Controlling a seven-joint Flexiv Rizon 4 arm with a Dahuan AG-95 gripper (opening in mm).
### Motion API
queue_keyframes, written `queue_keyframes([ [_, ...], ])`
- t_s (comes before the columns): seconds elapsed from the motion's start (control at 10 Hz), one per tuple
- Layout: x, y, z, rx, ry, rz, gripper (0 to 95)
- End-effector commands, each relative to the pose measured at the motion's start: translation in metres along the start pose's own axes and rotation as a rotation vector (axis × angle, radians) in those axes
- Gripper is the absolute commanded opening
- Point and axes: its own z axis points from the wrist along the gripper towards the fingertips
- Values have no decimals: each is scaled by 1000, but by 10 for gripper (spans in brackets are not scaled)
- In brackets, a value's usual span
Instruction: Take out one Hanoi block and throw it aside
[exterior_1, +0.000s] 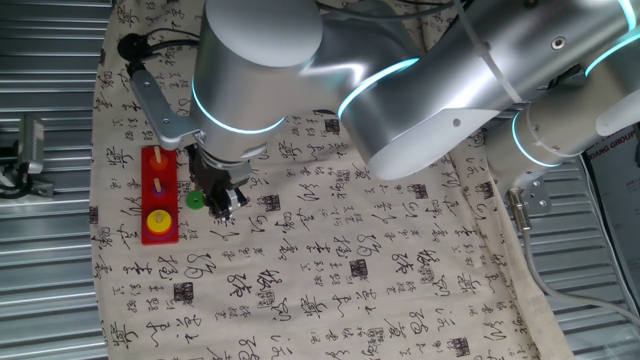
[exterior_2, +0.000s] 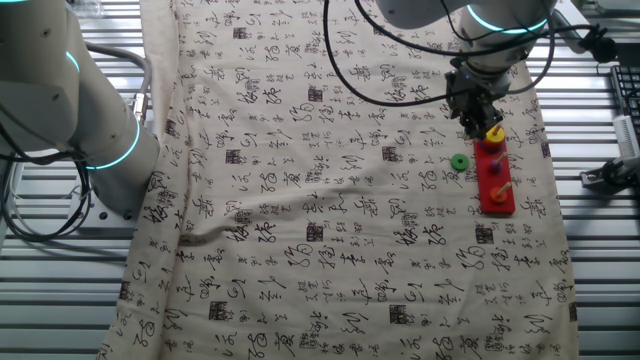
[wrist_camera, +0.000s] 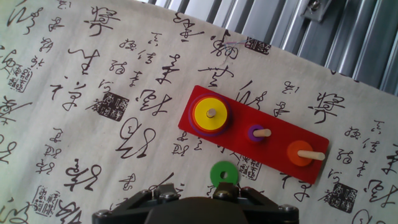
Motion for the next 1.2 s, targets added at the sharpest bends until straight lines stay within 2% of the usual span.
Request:
queue_keyframes([
  [0.1, 0, 0, 0, -1, 0, -8, 570],
  [1.2, 0, 0, 0, -4, -3, -42, 570],
])
